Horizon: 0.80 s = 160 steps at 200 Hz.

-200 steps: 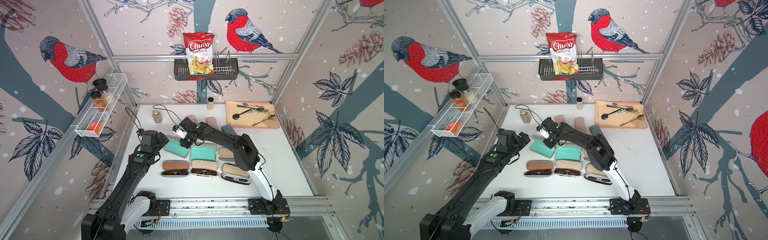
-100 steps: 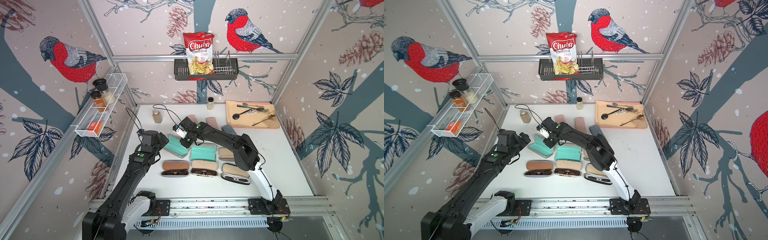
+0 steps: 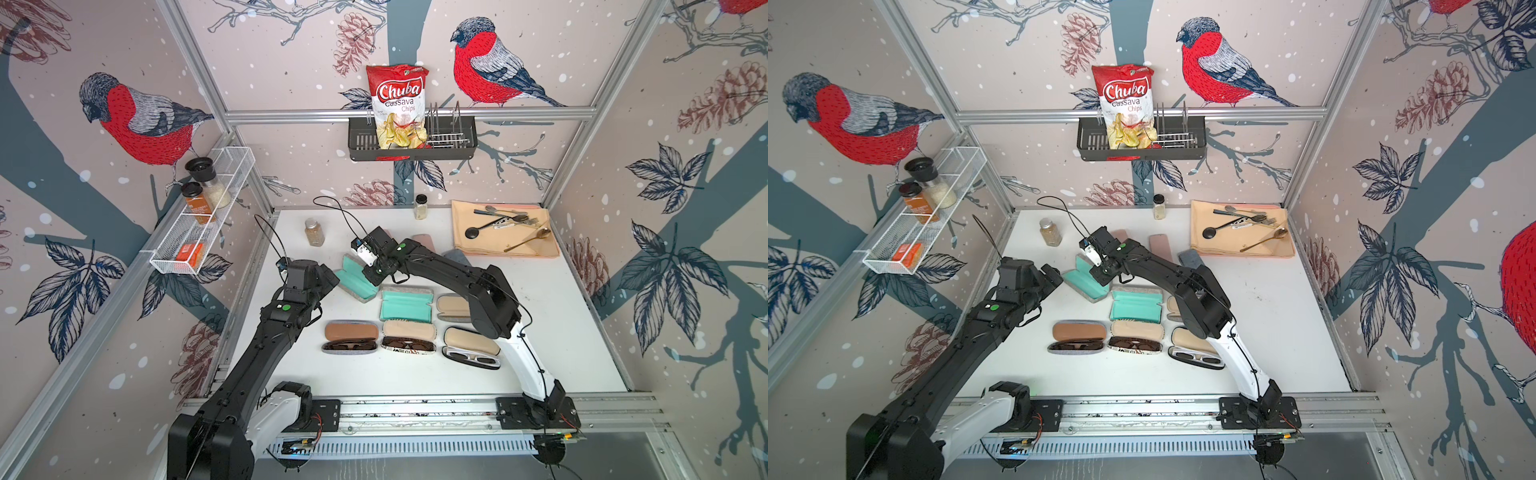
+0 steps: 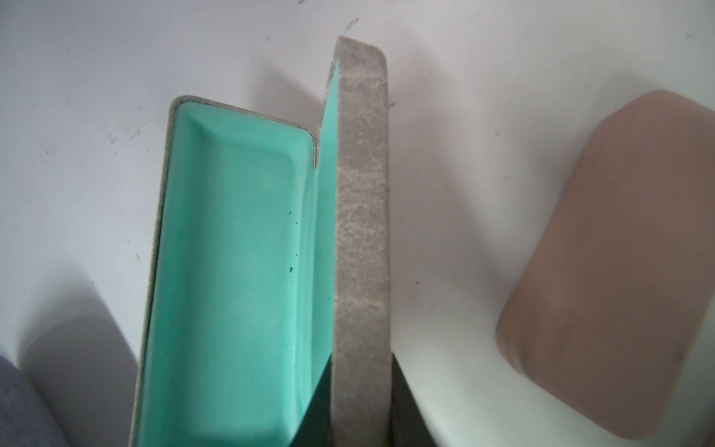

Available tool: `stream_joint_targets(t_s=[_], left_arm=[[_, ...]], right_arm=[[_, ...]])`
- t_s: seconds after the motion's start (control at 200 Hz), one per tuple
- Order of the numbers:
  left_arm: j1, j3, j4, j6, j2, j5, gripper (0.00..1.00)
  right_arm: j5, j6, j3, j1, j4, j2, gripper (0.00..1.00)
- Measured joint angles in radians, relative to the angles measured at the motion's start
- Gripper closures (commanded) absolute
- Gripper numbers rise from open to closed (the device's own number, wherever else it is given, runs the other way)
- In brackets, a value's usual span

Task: Close the glasses case
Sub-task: Pick up the glasses case at the center of the board, then place the glasses case at the center of the board.

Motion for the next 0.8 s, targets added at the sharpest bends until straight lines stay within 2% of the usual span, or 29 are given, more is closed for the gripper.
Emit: stream_joint_targets(t_s=[0.44,0.8], left_arm=[[0.000,0.000,0.035,0.001,0.076,0.026,0.05],[0.000,0.001,0.062,0.001,0.117,0.031,0.05]], right_arm=[[0.112,0.043,0.063,-0.056,0.066,0.057,0.85],[0.146,0.042,0.073,-0.066,0.075,0.077,0.81]])
